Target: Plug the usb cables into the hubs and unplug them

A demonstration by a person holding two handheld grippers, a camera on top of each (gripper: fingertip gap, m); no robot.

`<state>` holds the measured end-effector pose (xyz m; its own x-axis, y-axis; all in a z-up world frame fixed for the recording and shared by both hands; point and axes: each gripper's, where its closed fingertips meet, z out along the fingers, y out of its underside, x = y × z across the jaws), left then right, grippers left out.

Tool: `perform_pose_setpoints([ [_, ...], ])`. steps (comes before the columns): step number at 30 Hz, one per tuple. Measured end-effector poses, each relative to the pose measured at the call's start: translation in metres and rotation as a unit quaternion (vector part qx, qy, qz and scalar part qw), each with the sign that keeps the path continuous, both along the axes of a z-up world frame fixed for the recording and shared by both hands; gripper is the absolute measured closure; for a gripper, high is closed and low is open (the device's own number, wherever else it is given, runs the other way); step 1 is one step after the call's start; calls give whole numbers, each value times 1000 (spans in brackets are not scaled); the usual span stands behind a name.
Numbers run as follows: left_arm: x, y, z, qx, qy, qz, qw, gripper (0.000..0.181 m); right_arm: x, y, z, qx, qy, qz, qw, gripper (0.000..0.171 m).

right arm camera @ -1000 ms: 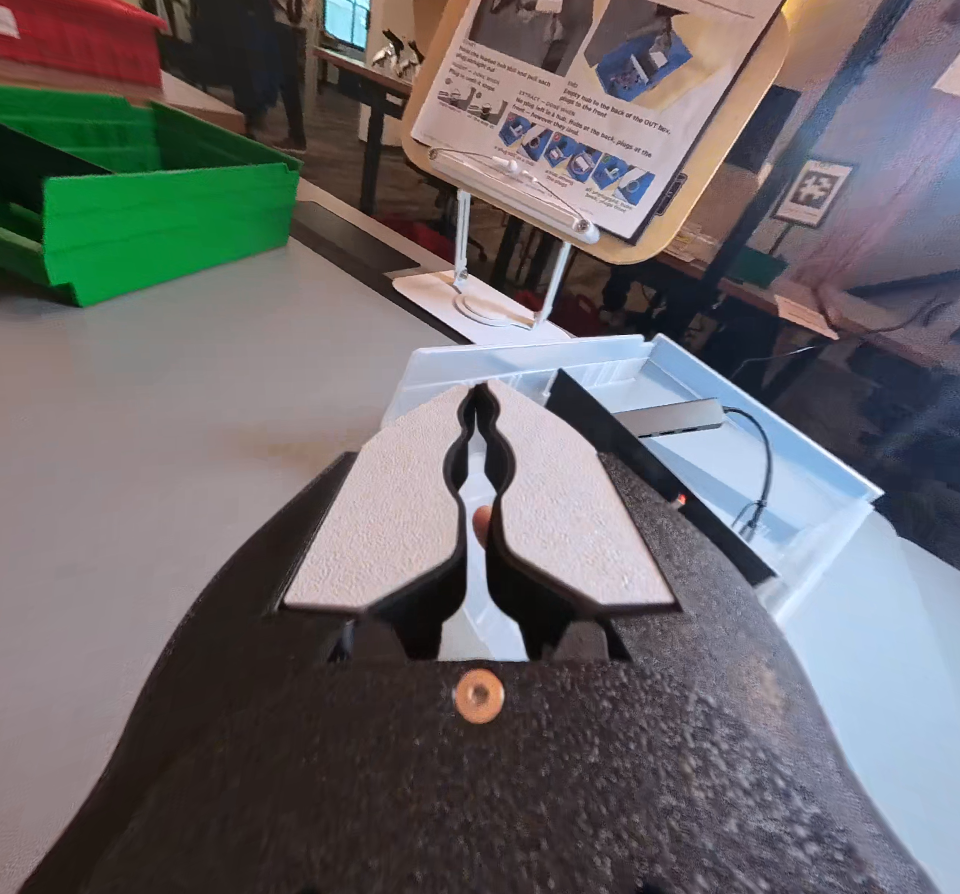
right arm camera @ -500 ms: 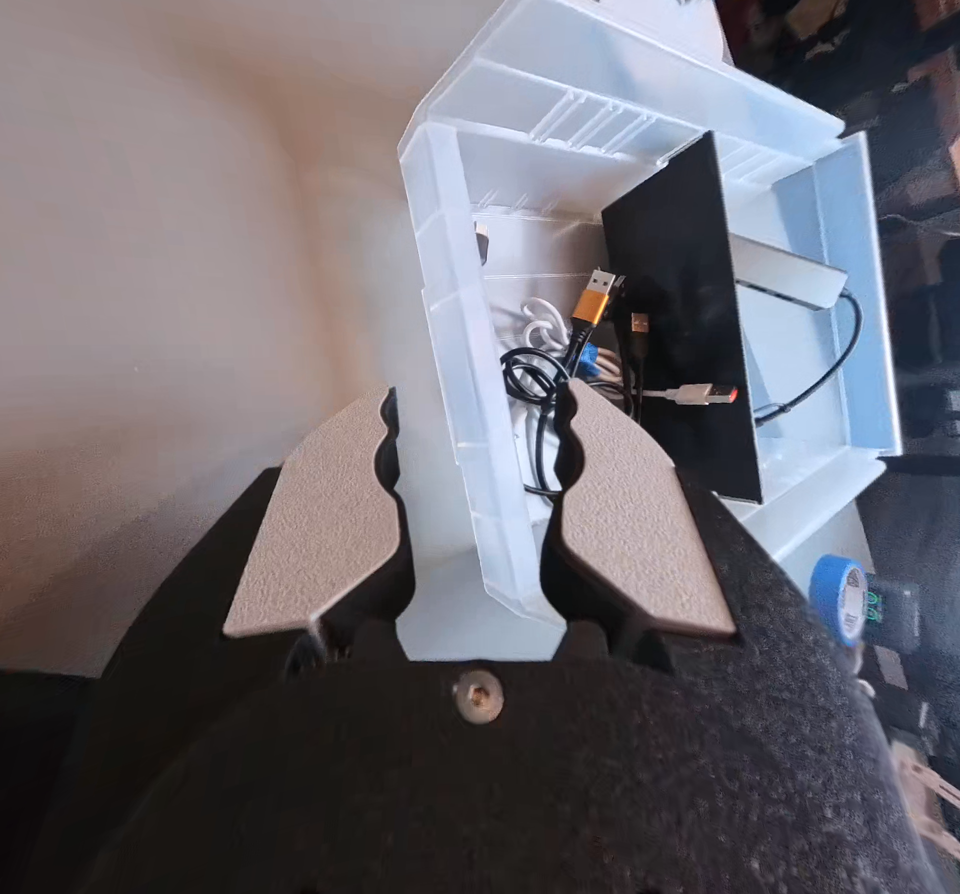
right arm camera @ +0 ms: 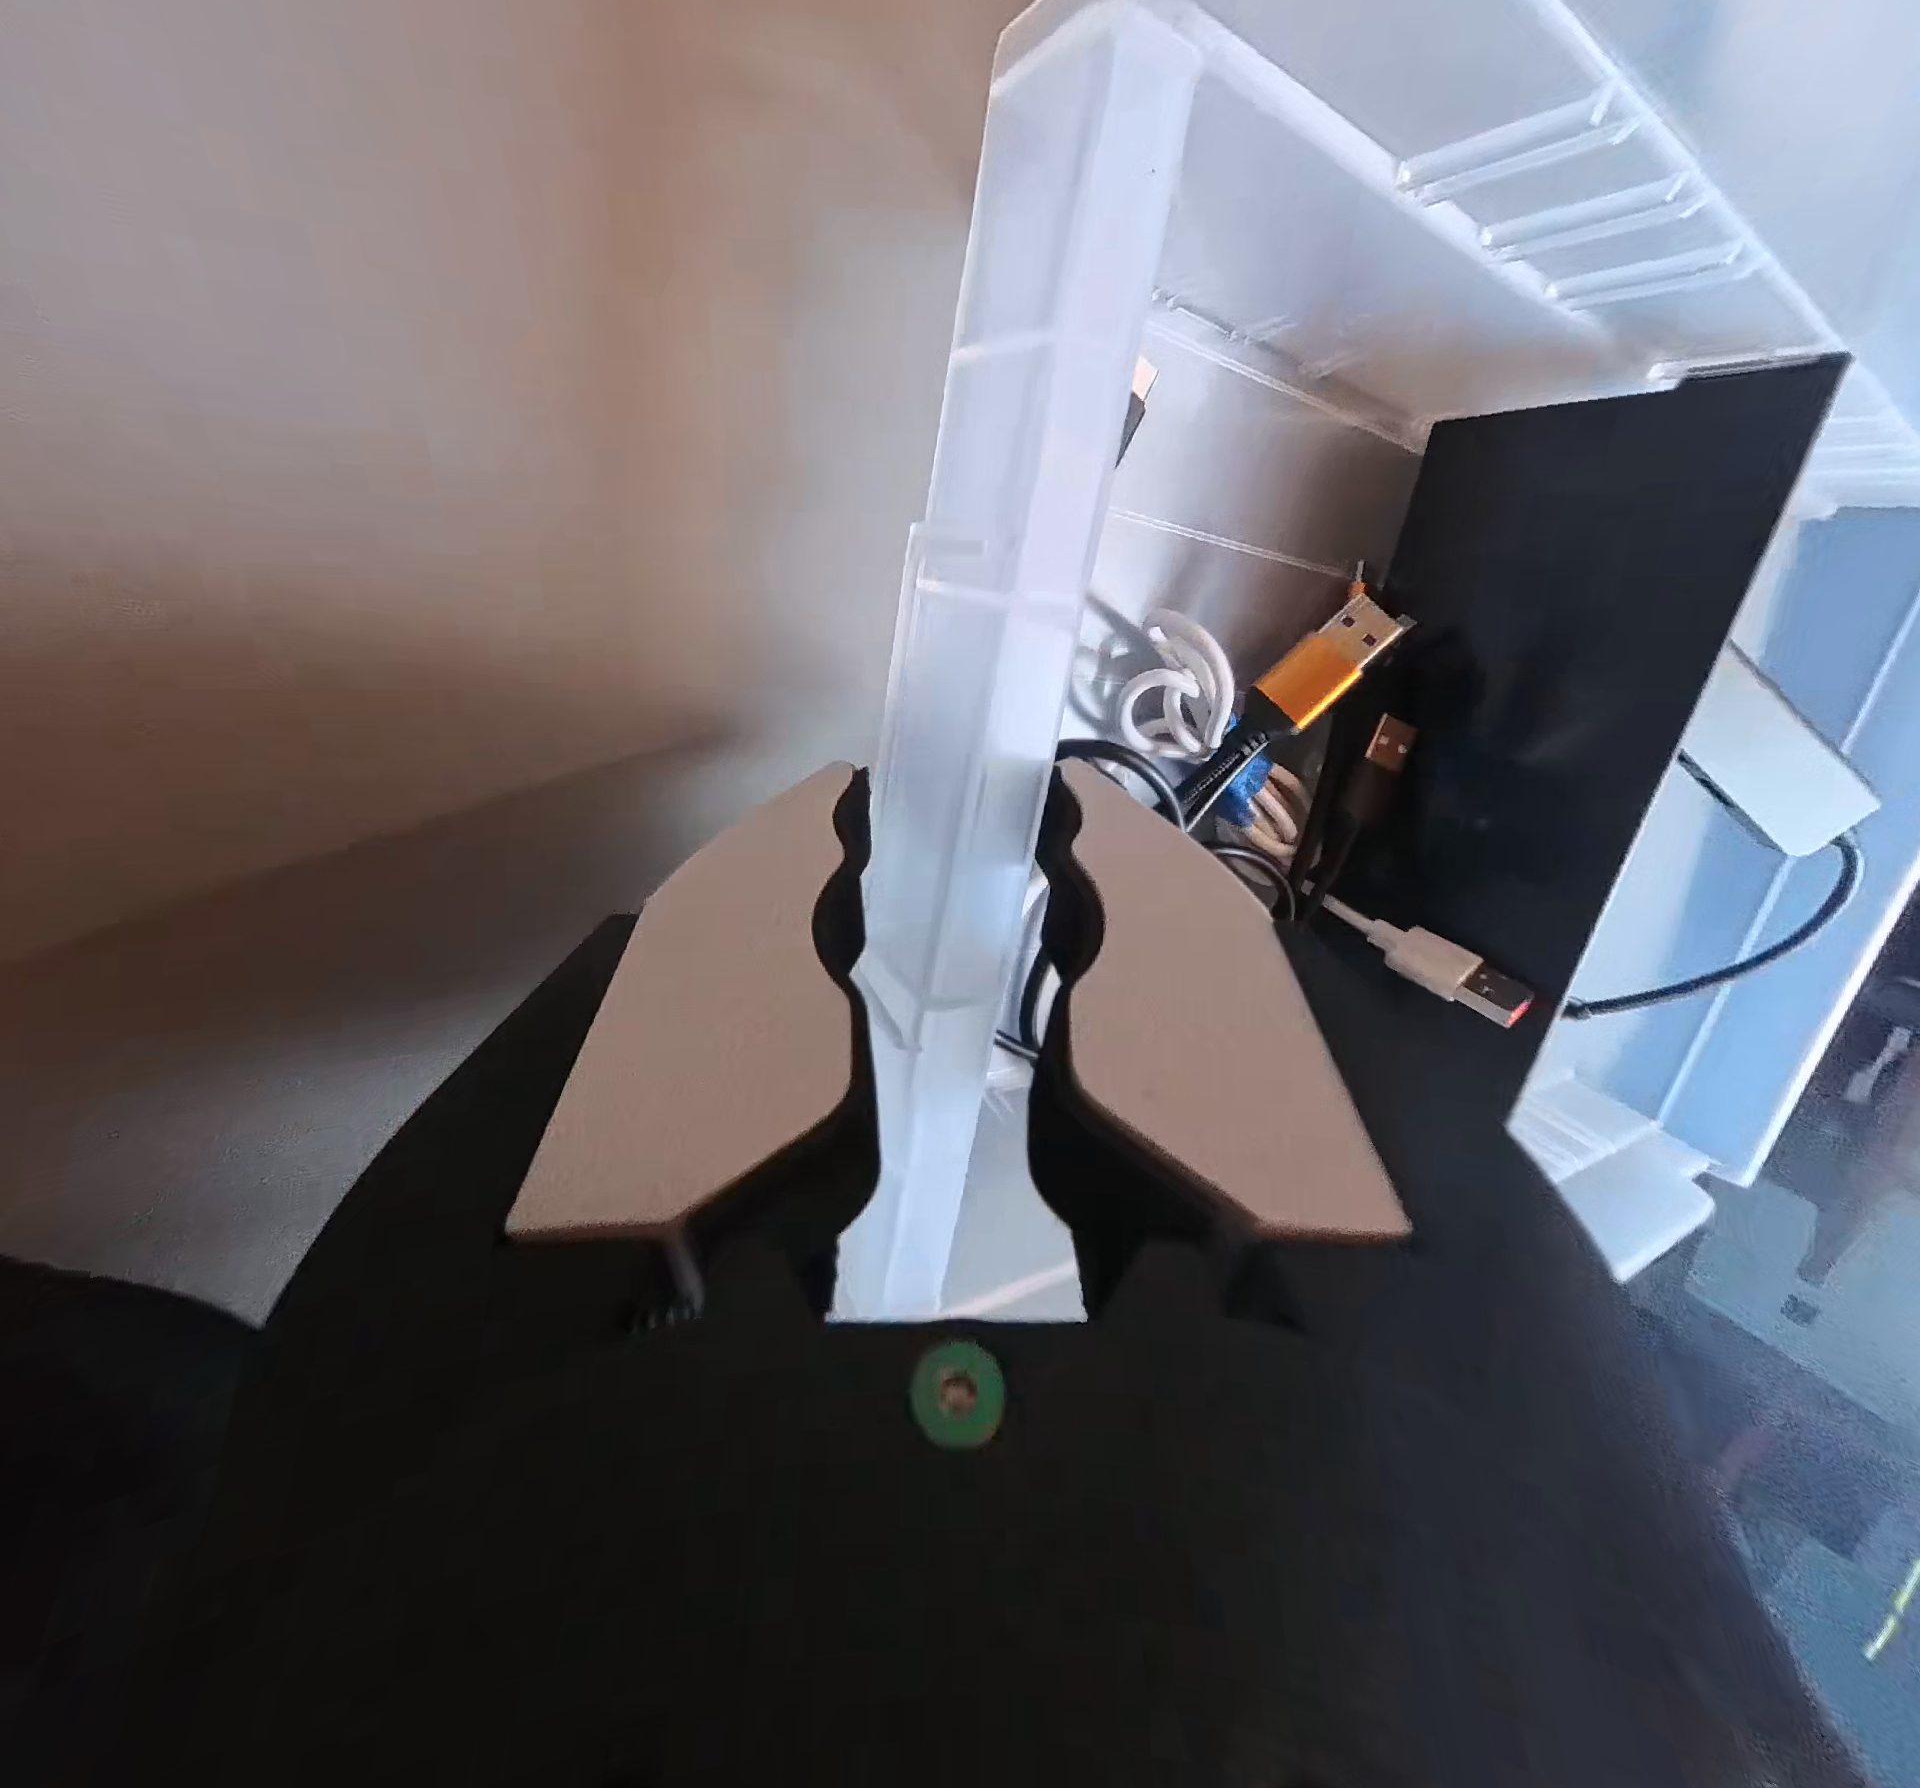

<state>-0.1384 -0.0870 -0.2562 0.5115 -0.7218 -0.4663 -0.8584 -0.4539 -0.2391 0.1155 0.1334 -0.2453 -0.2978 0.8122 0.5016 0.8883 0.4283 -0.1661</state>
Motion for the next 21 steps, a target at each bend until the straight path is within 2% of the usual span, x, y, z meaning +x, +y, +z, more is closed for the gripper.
perform_pose_setpoints([
  [5, 25, 32, 5, 34, 22, -78, 996, 150, 1, -68, 3, 33, 11, 90, 995, 139],
  [7, 31, 46, 15, 62, -4, -66, 996, 149, 2, -94, 6, 45, 24, 106, 993, 139],
  [9, 46, 50, 36, 99, -78, -48, 991, 146, 2, -128, 18, 32, 79, 114, 990, 138],
  [12, 85, 36, 66, 132, -239, -28, 962, 145, 9, -185, 66, -117, 237, 89, 960, 137],
  [14, 111, 27, 76, 133, -340, -1, 931, 142, 25, -175, 106, -142, 357, 18, 923, 137],
  [16, 134, 27, 82, 138, -421, 38, 896, 136, 58, -134, 130, -118, 461, -96, 874, 137],
  [18, 150, 36, 82, 148, -466, 89, 867, 127, 85, -99, 122, -121, 493, -187, 841, 124],
  [20, 163, 50, 75, 153, -480, 134, 853, 115, 90, -81, 89, -140, 461, -237, 844, 107],
  [21, 168, 57, 70, 159, -475, 152, 852, 110, 86, -76, 73, -156, 448, -250, 844, 104],
])
